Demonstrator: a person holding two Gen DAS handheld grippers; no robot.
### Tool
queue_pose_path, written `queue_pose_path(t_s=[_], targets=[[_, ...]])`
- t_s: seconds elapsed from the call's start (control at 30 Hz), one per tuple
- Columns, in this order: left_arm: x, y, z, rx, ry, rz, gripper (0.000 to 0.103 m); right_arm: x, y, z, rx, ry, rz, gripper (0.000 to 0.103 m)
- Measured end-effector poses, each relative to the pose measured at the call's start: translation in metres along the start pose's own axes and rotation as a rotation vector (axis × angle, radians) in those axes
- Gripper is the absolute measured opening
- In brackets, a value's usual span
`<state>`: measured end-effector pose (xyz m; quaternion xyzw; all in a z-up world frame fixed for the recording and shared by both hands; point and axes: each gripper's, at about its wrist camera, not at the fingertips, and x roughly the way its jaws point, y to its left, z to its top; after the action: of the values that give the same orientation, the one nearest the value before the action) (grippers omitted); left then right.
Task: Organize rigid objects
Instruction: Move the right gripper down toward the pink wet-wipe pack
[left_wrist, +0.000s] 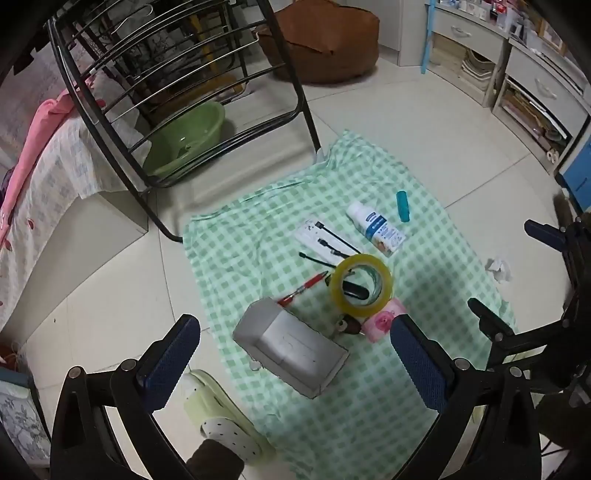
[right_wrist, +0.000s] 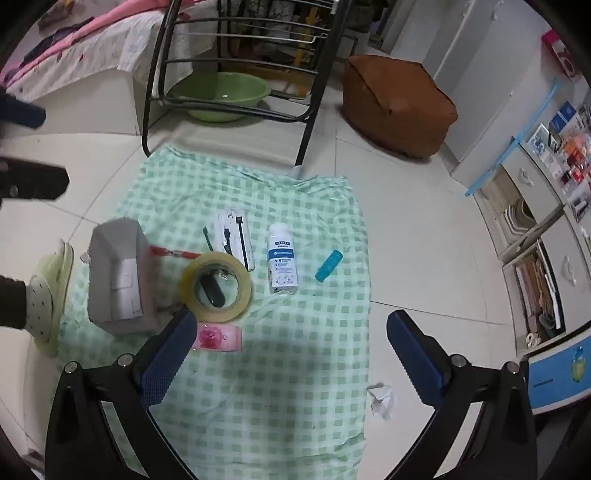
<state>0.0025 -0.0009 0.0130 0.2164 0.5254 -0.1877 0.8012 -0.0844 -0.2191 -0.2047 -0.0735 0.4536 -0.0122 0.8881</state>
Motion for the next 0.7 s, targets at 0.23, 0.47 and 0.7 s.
queue_pose_path(t_s=[0.23,0.47,0.7], targets=[[-0.001,0.003,-0.01,-0.004,-0.032,0.02,0.103,0.018,0.003,-0.007,-0.01,0.029,0.02,0.103],[0.029,0.021,-0.008,-0.101,0.132,-0.029,0.103,0.095,0.004,-0.04,0.133,0.332,0.154,0.077],[0.029,0.039,0.0,-0.102,0.106,-0.002,0.103,0.167,0.018,-0.072,0.319,0.522,0.254,0.076]])
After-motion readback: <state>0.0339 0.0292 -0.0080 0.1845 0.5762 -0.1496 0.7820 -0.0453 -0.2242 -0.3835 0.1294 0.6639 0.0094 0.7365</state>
